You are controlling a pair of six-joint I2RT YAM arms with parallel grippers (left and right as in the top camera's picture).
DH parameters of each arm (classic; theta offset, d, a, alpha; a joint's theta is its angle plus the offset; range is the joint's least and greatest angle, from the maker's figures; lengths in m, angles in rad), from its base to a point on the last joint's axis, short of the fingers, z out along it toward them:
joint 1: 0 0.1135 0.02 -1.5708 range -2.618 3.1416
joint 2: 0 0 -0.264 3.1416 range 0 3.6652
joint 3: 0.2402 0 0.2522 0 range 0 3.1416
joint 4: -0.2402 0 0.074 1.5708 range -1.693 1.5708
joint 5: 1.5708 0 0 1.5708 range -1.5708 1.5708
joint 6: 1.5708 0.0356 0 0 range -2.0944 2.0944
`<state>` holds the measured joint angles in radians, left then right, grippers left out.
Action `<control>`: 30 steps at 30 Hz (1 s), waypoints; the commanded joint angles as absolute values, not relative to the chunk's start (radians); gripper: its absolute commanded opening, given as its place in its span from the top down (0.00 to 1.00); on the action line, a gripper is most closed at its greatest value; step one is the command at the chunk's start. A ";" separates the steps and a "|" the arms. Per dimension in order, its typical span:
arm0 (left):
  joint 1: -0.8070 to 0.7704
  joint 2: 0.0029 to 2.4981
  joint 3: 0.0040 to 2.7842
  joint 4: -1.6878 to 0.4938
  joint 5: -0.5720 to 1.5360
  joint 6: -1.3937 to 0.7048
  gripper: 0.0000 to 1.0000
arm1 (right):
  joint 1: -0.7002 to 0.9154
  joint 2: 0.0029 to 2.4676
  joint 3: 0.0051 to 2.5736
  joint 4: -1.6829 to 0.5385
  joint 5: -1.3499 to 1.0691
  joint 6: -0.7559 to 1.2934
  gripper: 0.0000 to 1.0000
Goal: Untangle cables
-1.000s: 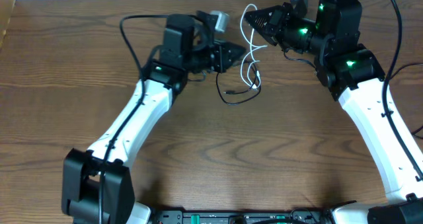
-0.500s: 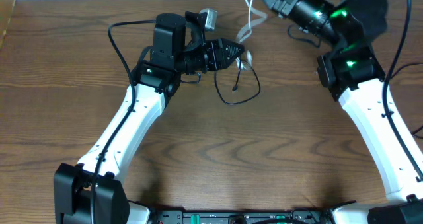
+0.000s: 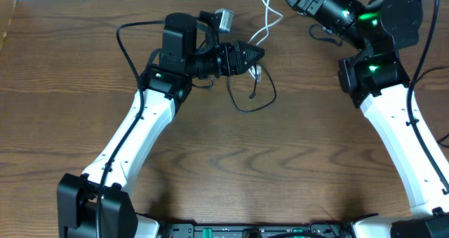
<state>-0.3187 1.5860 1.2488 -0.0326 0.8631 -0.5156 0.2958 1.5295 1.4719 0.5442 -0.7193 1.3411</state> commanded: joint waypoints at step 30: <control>-0.279 1.572 1.247 -0.023 0.773 -0.445 0.93 | 0.265 1.520 1.479 0.194 -0.634 1.125 0.99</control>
<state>-0.3092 1.5860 1.2488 -0.0044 0.7792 -0.4633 0.2886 1.5288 1.4723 0.2882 -0.7033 1.3304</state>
